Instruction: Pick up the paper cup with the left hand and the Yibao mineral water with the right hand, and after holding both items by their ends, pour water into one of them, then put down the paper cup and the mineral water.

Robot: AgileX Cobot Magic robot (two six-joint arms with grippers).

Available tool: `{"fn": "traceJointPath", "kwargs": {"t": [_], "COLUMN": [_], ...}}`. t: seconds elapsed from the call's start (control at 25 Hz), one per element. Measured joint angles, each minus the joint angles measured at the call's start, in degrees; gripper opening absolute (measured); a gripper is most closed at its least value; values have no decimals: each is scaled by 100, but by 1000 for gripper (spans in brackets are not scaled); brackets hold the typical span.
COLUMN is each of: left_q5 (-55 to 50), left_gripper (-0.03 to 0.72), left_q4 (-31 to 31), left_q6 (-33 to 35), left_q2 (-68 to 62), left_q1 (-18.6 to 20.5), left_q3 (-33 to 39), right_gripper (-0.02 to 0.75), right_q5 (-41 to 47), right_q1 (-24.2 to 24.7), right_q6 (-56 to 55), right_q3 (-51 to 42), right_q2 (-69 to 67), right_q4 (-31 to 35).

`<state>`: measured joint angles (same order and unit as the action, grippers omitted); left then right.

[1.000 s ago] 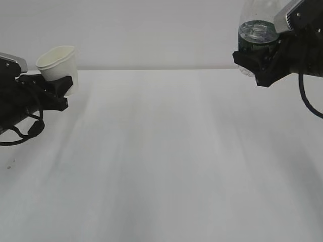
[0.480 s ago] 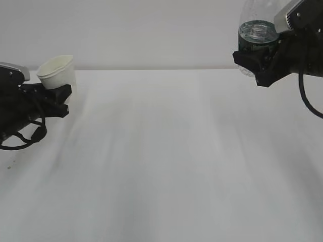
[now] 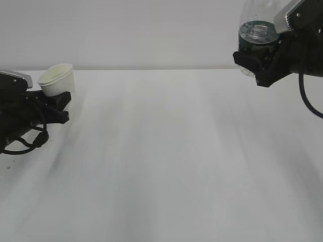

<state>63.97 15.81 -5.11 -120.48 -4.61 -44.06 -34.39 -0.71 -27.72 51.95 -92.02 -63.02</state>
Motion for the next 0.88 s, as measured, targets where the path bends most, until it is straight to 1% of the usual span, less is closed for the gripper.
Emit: {"fn": "traceJointPath", "kwargs": {"t": [0.52, 0.88], "left_q5": [14, 14], "left_gripper": [309, 304], "left_q4": [-100, -112], "left_q6": [119, 250], "left_q2": [-361, -379], "left_q1": [0, 0], "left_q3": [-10, -10], "right_gripper": [463, 463], "right_q5": [39, 174], "right_q1": [0, 0], "right_q6": [-13, -13], "right_q3": [0, 0], "right_q2": [0, 0], "right_q4": [0, 0]}}
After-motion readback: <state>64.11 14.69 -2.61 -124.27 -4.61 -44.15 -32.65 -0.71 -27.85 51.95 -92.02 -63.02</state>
